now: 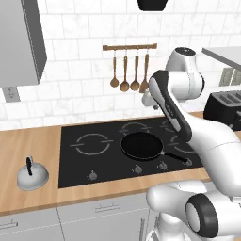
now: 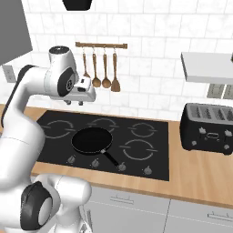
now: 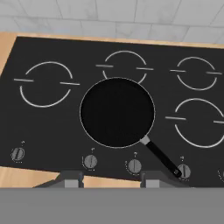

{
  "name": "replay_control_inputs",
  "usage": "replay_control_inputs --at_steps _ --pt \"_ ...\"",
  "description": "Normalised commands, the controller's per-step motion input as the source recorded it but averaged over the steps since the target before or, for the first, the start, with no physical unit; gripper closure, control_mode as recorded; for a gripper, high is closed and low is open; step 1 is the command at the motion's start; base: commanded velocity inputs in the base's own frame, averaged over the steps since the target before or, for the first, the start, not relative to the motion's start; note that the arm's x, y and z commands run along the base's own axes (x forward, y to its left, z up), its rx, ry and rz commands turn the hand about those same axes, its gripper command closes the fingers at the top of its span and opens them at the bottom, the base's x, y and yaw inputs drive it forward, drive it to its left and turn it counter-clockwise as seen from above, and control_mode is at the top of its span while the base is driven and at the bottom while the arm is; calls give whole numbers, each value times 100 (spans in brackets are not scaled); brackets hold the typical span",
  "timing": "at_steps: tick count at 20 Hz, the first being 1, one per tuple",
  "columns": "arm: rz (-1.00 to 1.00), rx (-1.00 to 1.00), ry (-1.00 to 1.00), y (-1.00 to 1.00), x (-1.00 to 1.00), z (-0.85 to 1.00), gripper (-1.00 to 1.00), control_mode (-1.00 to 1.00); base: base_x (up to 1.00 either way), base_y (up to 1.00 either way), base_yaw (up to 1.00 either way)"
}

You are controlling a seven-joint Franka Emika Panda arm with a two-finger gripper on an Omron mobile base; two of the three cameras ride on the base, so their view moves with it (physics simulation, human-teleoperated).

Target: Pick the kettle from the counter and place it on a stove burner. Then turn the burner on.

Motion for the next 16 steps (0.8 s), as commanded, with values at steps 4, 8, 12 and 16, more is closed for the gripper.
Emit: replay_control_inputs --at_steps 4,8,12,16 --pt "0 0 0 6 -18 -18 -100 -100 0 0 0" --pt "0 0 0 41 -29 -57 -100 -100 0 0 0" --pt "0 0 0 54 -14 -57 -100 -100 0 0 0" --pt "0 0 0 56 -13 -26 -100 -100 0 0 0"
